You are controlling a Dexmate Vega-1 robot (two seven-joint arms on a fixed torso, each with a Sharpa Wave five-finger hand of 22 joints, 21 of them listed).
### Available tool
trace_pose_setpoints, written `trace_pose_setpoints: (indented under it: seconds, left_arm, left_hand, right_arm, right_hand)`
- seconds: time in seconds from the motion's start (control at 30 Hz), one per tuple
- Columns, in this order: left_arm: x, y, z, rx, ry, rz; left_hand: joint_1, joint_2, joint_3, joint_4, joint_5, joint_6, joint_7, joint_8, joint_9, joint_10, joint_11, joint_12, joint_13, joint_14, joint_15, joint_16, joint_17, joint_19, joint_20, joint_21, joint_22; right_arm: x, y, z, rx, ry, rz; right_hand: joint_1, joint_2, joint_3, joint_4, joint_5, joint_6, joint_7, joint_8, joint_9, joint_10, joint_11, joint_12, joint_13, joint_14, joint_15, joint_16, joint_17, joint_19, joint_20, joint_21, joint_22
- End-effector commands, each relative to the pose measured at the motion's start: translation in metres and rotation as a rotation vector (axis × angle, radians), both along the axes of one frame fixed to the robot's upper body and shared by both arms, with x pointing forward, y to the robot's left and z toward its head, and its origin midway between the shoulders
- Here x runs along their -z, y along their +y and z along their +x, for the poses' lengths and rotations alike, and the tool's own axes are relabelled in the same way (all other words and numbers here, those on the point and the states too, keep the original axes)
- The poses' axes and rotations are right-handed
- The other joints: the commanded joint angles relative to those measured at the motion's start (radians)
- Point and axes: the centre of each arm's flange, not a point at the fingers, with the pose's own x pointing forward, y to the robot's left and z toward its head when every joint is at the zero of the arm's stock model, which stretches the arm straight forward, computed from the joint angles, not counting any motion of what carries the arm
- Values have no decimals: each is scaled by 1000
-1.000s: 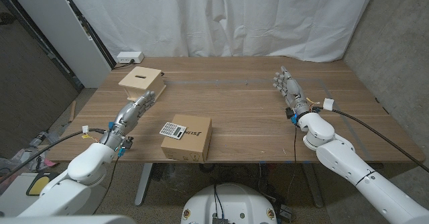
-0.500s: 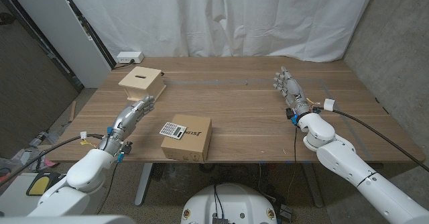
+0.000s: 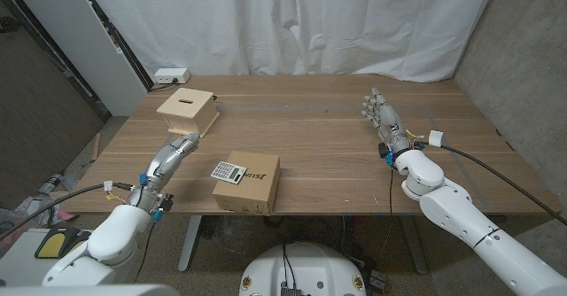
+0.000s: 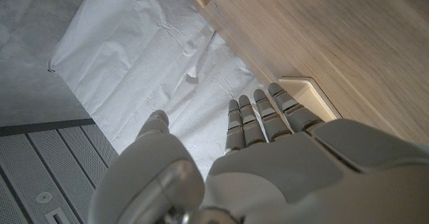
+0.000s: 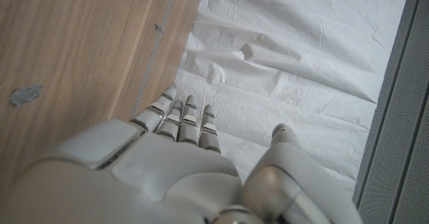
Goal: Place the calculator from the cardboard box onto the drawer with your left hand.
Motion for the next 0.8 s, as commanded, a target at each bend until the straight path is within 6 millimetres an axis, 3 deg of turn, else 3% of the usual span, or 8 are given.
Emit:
trace_pose_setpoints:
  seconds: [0.03, 0.5, 0.8]
  left_arm:
    - [4, -1, -7, -109, -56, 64]
    - [8, 1, -7, -243, -163, 141]
    - [7, -1, -5, -297, -202, 220]
  left_hand:
    - [13, 4, 4, -8, 5, 8, -2, 2, 1, 14, -3, 6, 4, 16, -13, 1, 3, -2, -2, -3, 4]
    - [51, 4, 11, -30, 15, 54, -16, 9, 1, 58, -32, 8, 4, 57, -30, 3, 2, 25, -14, -2, 2]
    - [66, 2, 11, -38, 21, 77, -23, 12, 1, 73, -38, 7, 5, 74, -37, 3, 2, 44, -18, 0, 1]
  right_arm:
    - [-1, 2, -3, 3, 6, -11]
    - [-2, 5, -9, 14, 7, -13]
    - [-2, 4, -12, 19, 1, -1]
  right_hand:
    - [2, 12, 3, -5, 4, 8, -1, 5, 3, 9, -3, 4, 6, 11, -1, -2, 4, 7, -3, -3, 6]
    - [2, 13, 2, -7, 5, 7, -1, 5, 3, 9, -2, 3, 6, 11, -2, -2, 4, 7, -3, -4, 6]
    - [2, 13, 2, -8, 5, 8, -1, 5, 3, 9, -2, 3, 6, 11, -1, -2, 4, 8, -3, -4, 6]
